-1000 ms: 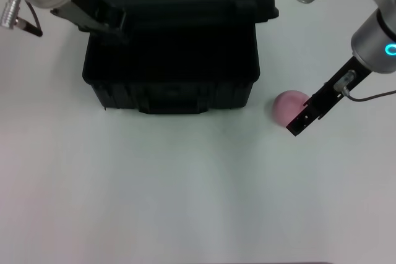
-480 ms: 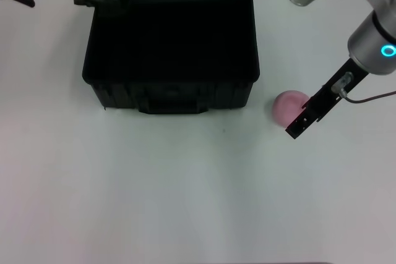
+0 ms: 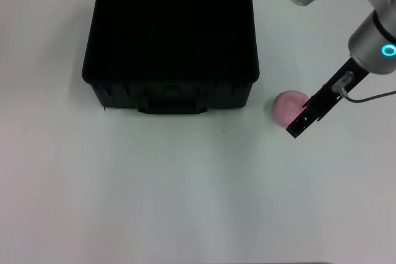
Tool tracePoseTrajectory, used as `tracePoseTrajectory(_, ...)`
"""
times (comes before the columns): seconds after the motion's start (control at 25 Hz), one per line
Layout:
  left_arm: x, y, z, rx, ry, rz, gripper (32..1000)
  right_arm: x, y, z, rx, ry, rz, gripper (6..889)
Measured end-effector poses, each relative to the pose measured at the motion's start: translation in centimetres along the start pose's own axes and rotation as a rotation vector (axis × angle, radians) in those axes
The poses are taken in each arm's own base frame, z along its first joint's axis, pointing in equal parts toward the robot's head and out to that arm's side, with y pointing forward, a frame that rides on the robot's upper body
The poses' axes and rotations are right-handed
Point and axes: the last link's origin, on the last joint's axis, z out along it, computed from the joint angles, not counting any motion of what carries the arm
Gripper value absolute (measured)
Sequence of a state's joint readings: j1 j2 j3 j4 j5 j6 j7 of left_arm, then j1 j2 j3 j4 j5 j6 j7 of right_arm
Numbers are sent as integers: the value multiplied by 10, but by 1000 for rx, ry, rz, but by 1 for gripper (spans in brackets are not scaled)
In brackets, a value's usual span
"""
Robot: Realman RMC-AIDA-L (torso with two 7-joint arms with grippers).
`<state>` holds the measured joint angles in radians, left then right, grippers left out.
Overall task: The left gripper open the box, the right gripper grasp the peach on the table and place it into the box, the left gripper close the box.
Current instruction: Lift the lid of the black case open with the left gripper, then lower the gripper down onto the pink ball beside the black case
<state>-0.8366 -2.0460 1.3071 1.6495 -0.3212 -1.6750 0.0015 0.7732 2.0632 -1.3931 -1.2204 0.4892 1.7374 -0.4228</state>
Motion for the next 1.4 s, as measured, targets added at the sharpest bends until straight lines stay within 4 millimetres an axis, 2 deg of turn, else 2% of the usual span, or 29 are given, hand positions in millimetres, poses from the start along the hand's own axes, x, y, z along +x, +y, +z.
tracePoseTrajectory(0.64,6,3,-5,-3,21,16,471,-6,-8,11,13,-32,25,764)
tracePoseTrajectory(0.88,6,4,-5,-5,20,20,474,-12,-17,22,39,-72,36,760)
tracePoseTrajectory(1.12,6,5,-5,-5,19,23,476,-11,-34,35,121,-83,47,756)
tracePoseTrajectory(1.4,6,6,-5,-7,18,24,479,-11,-42,47,141,-108,63,752)
